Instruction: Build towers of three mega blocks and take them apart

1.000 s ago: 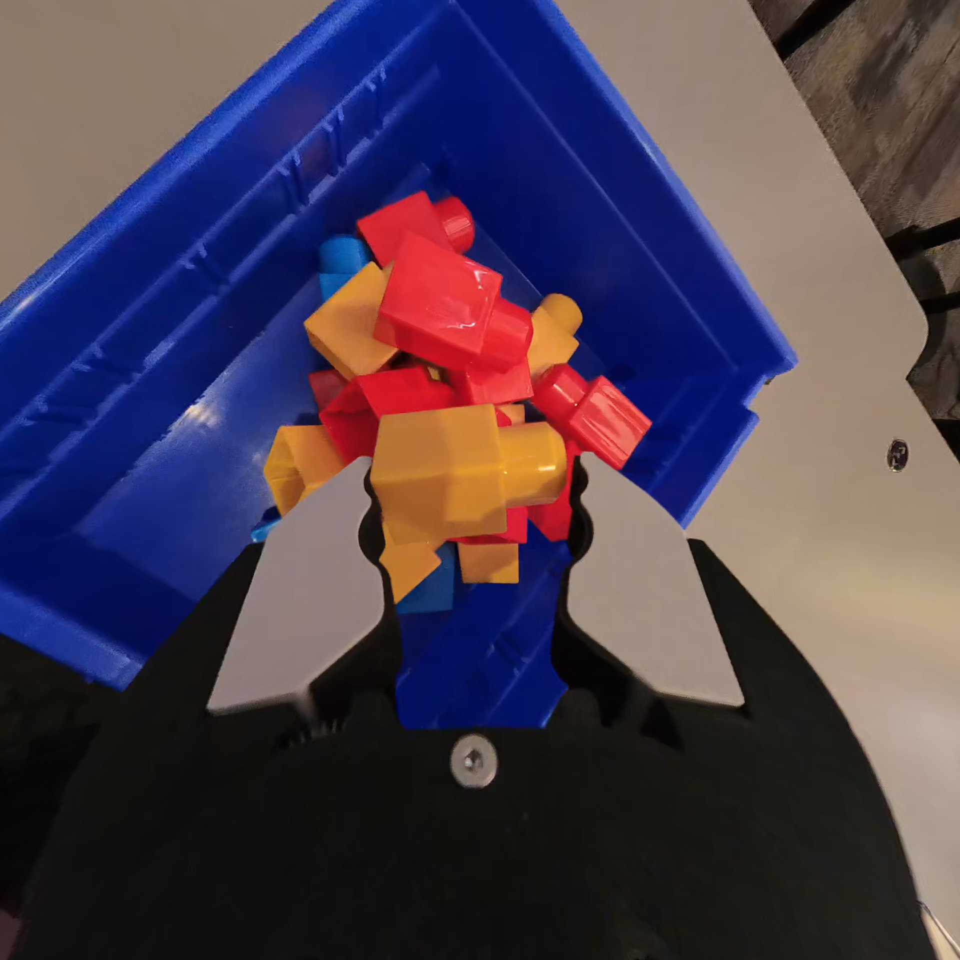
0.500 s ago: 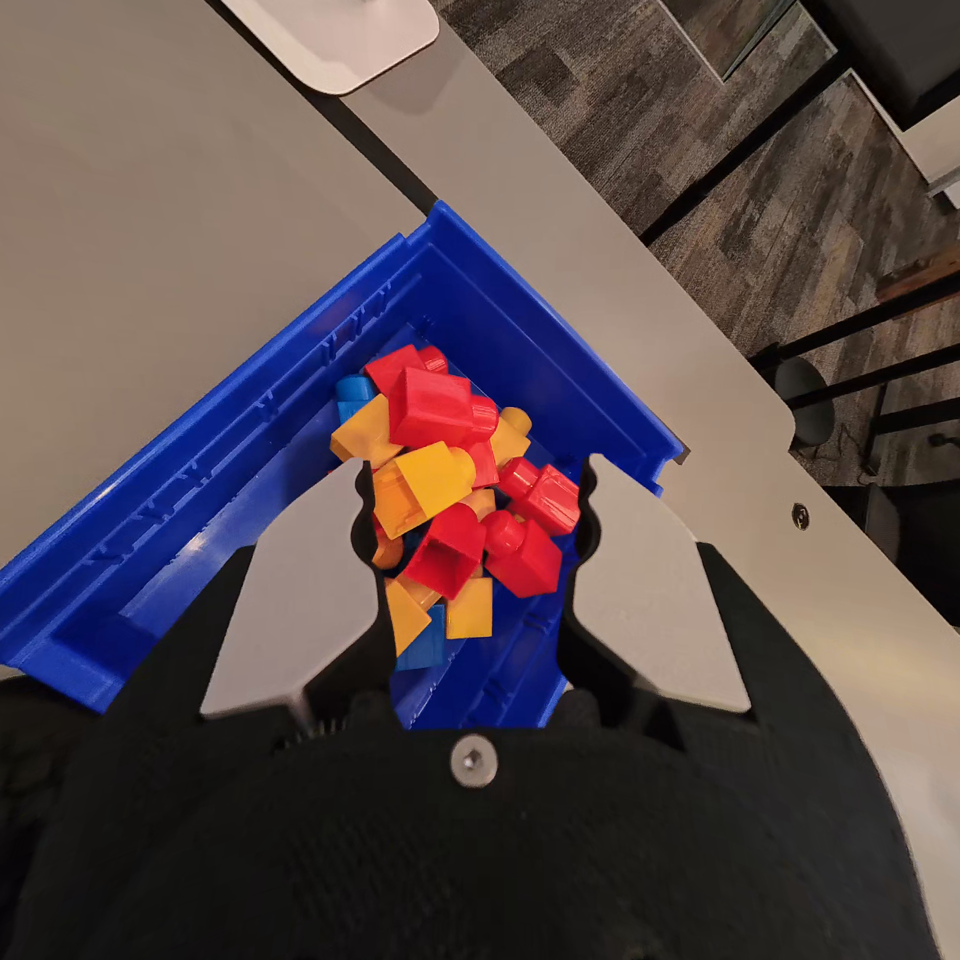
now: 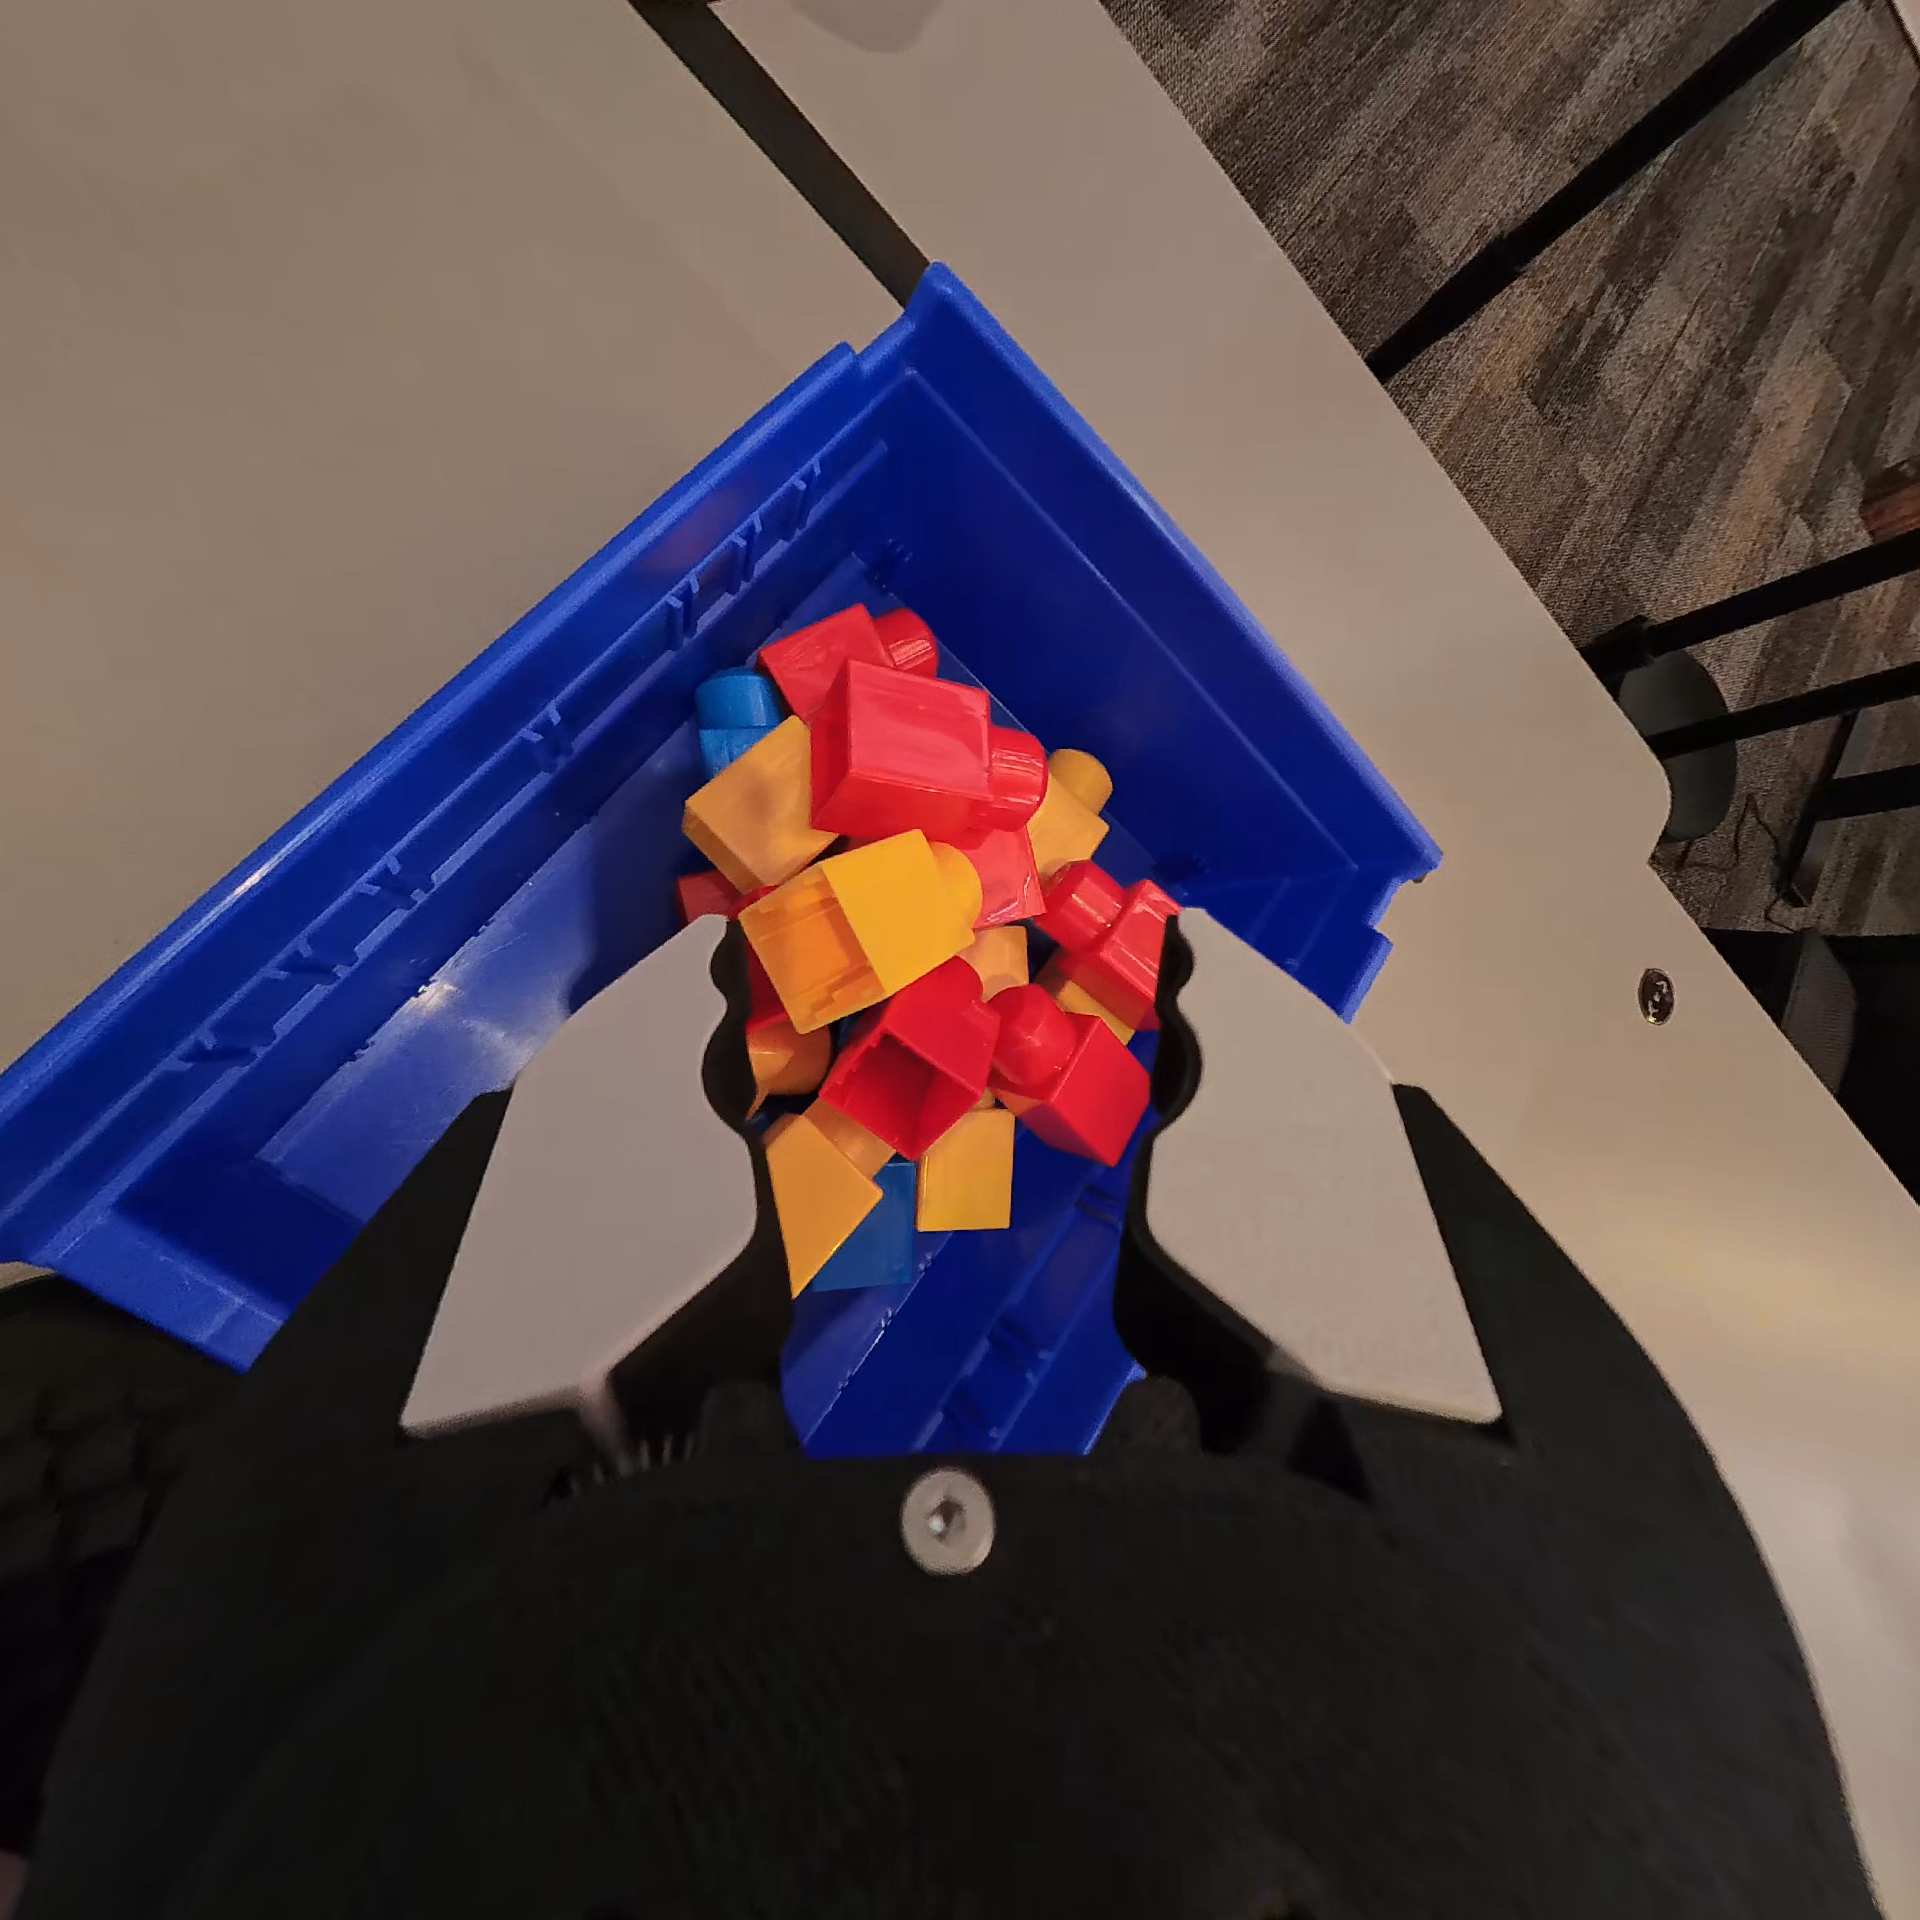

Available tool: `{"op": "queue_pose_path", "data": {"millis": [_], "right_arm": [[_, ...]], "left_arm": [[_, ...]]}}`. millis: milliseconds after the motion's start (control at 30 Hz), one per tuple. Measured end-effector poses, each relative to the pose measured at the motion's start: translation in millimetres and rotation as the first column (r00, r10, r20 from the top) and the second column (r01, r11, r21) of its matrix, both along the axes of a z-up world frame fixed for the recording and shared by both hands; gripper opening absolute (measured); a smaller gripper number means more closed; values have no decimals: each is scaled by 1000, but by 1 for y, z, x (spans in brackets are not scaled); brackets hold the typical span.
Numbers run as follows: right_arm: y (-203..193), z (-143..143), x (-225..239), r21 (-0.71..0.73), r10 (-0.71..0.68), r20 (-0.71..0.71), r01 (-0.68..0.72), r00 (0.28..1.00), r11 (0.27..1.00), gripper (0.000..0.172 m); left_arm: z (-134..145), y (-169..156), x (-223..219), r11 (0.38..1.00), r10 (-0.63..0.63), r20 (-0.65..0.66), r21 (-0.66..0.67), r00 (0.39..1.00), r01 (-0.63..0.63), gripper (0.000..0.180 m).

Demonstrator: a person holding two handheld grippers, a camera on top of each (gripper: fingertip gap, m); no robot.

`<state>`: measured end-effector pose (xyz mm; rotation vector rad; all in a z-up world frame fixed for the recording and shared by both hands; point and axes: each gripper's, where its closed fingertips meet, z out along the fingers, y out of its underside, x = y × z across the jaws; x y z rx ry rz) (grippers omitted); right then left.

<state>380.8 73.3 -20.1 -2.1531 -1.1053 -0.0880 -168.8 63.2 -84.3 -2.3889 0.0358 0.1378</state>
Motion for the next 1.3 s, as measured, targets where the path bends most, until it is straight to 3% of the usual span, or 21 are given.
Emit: {"op": "queue_pose_path", "data": {"millis": [133, 233, 333, 400, 467, 533, 600, 667, 733, 800, 833, 900, 1000, 1033, 1067, 1133, 1233, 1300], "right_arm": [[-1, -4, 0, -19, 3, 22, -2, 1000, 1000, 76], [-3, -6, -2, -29, 7, 26, -7, 1000, 1000, 76], [-3, -3, -3, -19, 14, 29, -14, 999, 1000, 75], [-3, 4, -8, 6, 24, 17, -24, 1000, 1000, 74], [-5, 17, -19, 51, 51, -14, -51, 999, 997, 72], [-10, 39, -43, 124, 122, -71, -112, 990, 986, 71], [-23, 67, -86, 210, 256, -174, -218, 951, 953, 70], [-52, 97, -143, 287, 448, -326, -364, 832, 886, 70], [-97, 123, -203, 333, 619, -504, -526, 602, 782, 70], [-145, 137, -249, 319, 658, -669, -666, 346, 675, 70], [-164, 137, -266, 290, 638, -723, -723, 264, 627, 71], [-188, 130, -291, 236, 599, -777, -794, 192, 561, 72], [-201, 113, -310, 173, 582, -789, -840, 194, 515, 71], [-204, 109, -312, 165, 592, -783, -855, 190, 492, 65], [-206, 106, -313, 166, 599, -780, -863, 180, 477, 45], [-202, 105, -316, 165, 586, -789, -854, 185, 493, 37], [-189, 110, -318, 191, 558, -808, -812, 189, 551, 36], [-179, 107, -318, 189, 550, -806, -785, 220, 591, 36]], "left_arm": [[-11, 3, -5, 1000, 0, -56, -24, 998, -2, 67], [-12, 4, -8, 1000, -10, -68, -16, 998, 9, 43], [-7, 0, -18, 999, -33, -80, -20, 996, 31, 42], [14, -6, -25, 999, -43, -39, 18, 998, 43, 41], [53, -16, -26, 991, -75, 18, 113, 997, 72, 41], [100, -33, -7, 959, -193, 113, 232, 975, 163, 40], [150, -58, 41, 862, -428, 233, 395, 873, 317, 41], [192, -95, 100, 696, -688, 303, 533, 659, 481, 40], [216, -132, 151, 518, -851, 299, 614, 432, 596, 41], [226, -156, 186, 402, -916, 272, 640, 296, 655, 40], [226, -164, 199, 367, -930, 257, 637, 262, 678, 40], [222, -175, 220, 315, -948, 239, 617, 209, 721, 40], [219, -184, 237, 277, -957, 242, 605, 159, 747, 40], [218, -186, 240, 270, -958, 244, 604, 148, 750, 40], [217, -187, 243, 260, -960, 249, 603, 131, 754, 41], [219, -187, 247, 264, -955, 276, 625, 109, 734, 39], [216, -166, 248, 337, -938, 291, 648, 187, 683, 51], [209, -160, 252, 353, -932, 305, 641, 195, 681, 40]]}}
